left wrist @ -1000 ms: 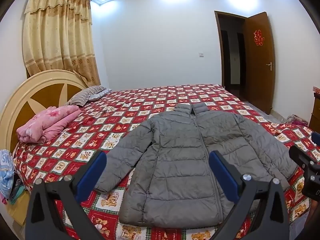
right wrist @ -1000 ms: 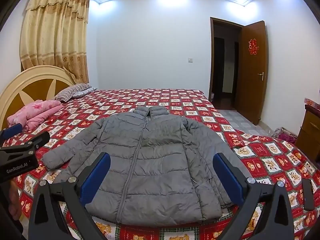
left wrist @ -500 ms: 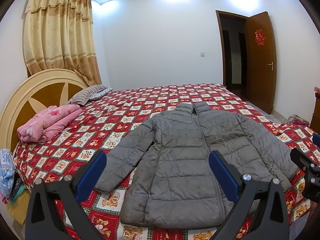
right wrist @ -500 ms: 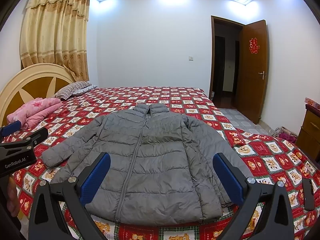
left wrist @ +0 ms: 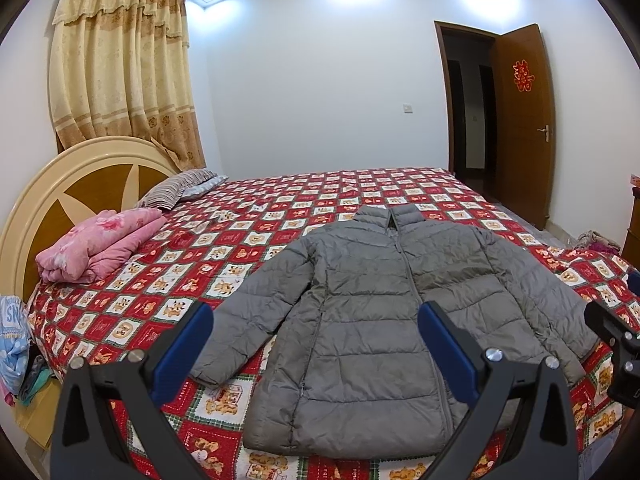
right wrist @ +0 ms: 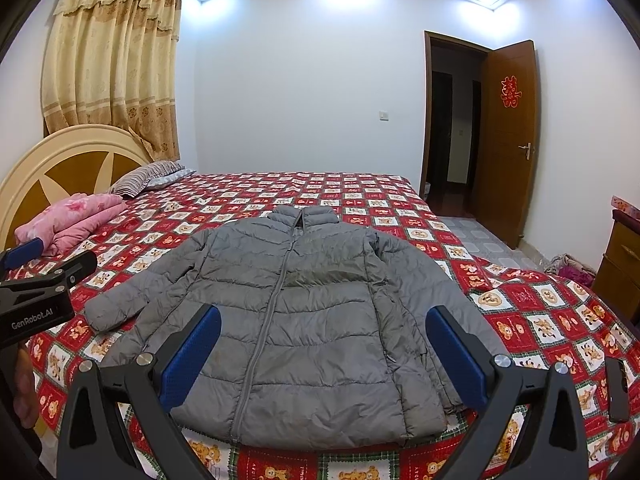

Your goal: Fold large clothes

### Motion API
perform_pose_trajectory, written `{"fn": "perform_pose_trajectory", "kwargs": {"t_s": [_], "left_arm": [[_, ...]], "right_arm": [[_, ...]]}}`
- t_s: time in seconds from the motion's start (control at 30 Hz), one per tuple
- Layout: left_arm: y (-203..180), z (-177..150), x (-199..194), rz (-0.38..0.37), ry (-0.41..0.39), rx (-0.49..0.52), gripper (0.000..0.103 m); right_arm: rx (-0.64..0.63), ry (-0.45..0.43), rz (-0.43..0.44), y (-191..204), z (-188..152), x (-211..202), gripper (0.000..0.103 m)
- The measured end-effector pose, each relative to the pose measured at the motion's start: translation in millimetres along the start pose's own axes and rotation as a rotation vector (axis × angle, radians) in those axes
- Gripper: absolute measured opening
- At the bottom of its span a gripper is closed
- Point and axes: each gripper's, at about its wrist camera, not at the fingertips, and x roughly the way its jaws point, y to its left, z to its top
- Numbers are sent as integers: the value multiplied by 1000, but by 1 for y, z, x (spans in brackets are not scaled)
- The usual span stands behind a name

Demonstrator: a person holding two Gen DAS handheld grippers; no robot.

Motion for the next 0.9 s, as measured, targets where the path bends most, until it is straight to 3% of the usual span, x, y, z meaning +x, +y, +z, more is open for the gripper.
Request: {"fn": "perform_pose_trajectory", "kwargs": {"t_s": [0.9], "left_arm": [[2, -2, 2, 0, 4, 0, 103]], "right_arm": [[-7, 15, 23, 3, -1, 2, 102]]}}
